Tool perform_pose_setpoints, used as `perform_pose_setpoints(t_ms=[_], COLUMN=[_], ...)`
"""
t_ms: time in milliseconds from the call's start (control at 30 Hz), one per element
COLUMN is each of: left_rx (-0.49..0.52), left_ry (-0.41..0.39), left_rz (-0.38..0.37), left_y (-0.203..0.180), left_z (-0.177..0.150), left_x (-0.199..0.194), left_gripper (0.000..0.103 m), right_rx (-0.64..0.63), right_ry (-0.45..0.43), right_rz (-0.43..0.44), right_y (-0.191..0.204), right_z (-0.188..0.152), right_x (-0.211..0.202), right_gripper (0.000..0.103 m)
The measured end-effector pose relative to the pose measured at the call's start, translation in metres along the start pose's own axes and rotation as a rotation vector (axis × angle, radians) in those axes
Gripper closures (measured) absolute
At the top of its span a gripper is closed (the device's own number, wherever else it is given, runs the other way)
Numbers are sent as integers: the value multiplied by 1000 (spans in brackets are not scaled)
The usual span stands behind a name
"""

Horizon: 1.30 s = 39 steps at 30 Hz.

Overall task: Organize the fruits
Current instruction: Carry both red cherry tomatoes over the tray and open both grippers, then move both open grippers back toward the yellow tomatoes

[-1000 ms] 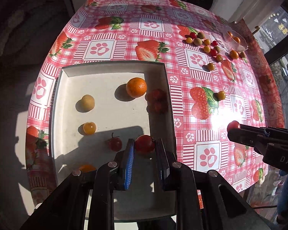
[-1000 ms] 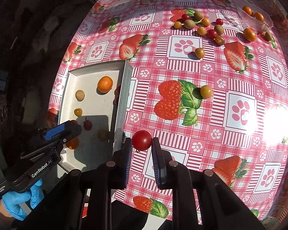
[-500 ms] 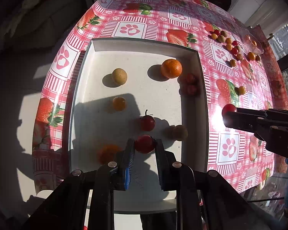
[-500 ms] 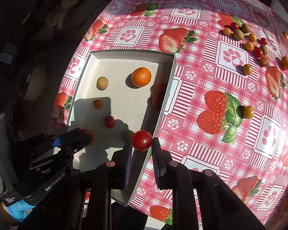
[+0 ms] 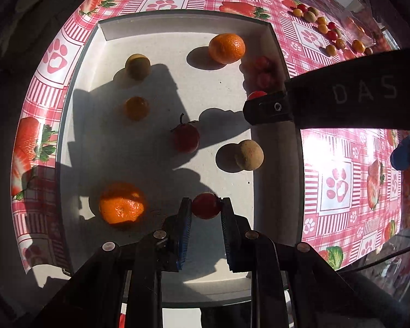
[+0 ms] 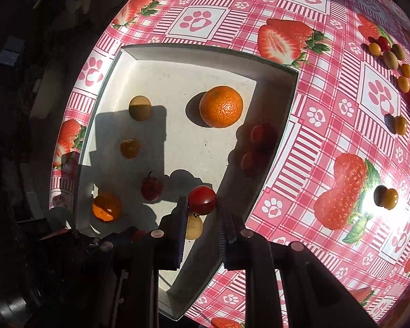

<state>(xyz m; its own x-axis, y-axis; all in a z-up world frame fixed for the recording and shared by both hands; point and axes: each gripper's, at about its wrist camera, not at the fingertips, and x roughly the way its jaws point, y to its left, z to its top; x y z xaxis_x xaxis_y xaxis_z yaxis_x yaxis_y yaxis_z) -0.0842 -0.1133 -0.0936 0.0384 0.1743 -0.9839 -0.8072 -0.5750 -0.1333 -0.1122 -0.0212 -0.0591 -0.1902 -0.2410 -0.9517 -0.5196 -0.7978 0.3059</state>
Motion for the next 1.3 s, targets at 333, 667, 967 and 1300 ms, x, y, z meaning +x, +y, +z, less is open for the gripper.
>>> perform_pose_setpoints(t_ms=[333, 667, 967, 1300], left_rx=[-25, -89, -44, 83], left_ry=[23, -20, -39, -57], left_rz=[16, 17, 38, 16], left_y=[1, 8, 7, -38], left_z=[-3, -3, 2, 40], left_x=[10, -1, -22, -40], left_gripper=[79, 22, 22, 22], right_rx=[-14, -13, 55, 282], right_ry=[63, 57, -70, -114], right_rz=[-23, 56, 48, -37], right_y=[5, 18, -4, -96], right_z=[12, 23, 18, -35], right_x=[26, 26, -23, -58], right_gripper=[78, 21, 19, 19])
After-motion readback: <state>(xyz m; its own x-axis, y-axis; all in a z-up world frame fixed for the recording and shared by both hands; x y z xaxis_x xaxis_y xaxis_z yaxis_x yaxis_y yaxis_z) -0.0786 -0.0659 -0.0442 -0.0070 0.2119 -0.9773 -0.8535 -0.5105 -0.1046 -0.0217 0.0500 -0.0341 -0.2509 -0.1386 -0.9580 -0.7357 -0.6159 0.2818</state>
